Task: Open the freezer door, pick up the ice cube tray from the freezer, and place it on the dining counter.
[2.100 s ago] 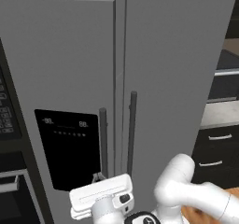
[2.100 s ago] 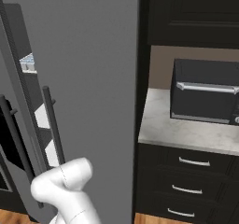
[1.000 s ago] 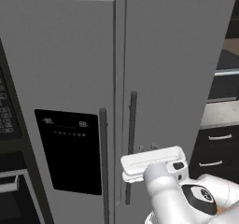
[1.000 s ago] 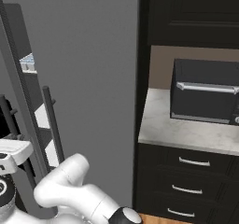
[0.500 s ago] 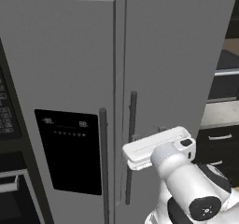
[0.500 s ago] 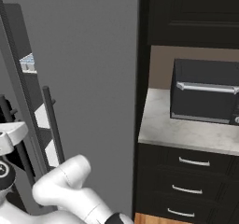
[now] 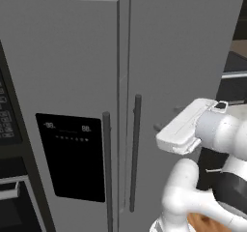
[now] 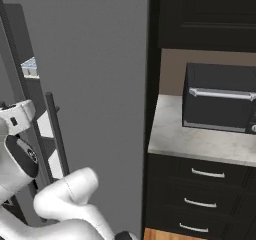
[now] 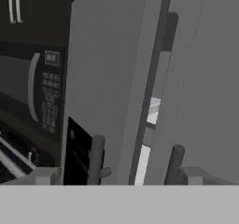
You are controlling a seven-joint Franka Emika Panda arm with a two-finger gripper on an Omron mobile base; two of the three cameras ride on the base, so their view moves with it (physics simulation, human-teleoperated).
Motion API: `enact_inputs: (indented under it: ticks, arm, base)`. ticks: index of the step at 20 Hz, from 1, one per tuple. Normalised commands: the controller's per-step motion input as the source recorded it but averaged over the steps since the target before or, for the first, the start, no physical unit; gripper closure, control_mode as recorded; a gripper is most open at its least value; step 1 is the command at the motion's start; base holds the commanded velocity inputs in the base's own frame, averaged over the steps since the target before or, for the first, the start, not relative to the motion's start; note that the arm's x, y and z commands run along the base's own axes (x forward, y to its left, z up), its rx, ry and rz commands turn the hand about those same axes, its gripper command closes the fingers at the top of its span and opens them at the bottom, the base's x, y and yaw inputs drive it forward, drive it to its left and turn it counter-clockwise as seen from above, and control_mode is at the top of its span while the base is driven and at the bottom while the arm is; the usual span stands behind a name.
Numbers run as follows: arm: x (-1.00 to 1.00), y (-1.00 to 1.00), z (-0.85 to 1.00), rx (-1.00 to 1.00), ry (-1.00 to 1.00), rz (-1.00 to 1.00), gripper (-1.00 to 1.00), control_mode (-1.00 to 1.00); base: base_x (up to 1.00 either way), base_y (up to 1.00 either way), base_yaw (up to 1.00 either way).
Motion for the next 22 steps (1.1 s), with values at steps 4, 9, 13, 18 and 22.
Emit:
enact_inputs:
  ticks: [4,9,13,18,22]
  arm:
    - [0.74,-0.54,-0.33,0.12,-0.11,0.58,-1.00,-1.00]
    - [0.67,-0.11,-0.46,0.13,-0.18,0.49,-1.00,-1.00]
    - [0.30,0.02,-0.55,0.11,-0.22,0.32,-1.00,-1.00]
    - [0.35,0.25,-0.44,0.13,-0.08,0.12,-1.00,-1.00]
    - [0.26,0.44,-0.01,0.02,0.02,0.00,-1.00,-1.00]
  base:
    - [0.00,0.00,0.00]
    - [0.00,0.00,0.00]
    - [0.00,0.00,0.00]
    - [0.00,0.00,0.00]
    - [0.00,0.00,0.00]
